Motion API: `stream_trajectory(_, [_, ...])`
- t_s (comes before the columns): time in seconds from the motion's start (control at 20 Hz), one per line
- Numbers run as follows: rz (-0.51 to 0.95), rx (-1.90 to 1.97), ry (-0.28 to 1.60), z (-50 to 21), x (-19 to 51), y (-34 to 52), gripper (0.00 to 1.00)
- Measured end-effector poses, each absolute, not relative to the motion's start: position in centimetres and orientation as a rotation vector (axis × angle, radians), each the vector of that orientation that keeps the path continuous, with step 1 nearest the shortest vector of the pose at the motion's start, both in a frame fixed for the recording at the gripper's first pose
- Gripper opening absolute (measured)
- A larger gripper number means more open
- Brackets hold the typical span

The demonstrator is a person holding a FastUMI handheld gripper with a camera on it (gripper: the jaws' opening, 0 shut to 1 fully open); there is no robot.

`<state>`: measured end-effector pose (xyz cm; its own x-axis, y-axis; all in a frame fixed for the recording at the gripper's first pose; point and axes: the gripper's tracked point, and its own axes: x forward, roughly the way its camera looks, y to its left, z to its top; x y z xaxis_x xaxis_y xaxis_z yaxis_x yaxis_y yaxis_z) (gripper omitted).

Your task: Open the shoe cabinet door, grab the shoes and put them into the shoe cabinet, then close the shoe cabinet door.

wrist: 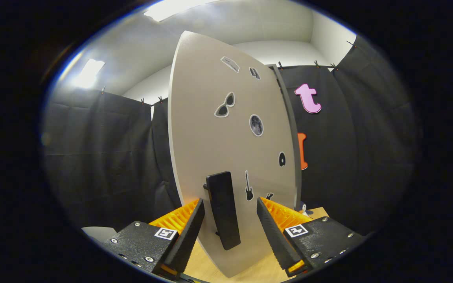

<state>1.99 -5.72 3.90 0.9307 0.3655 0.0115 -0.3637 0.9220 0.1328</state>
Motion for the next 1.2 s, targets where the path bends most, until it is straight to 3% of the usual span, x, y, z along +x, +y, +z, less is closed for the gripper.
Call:
stream_trajectory(0.6, [0.488, 0.088, 0.024, 2.3, 10.2, 5.6, 0.91])
stream_trajectory(1.2, [0.440, 0.050, -0.001, 2.8, 15.3, 10.3, 0.92])
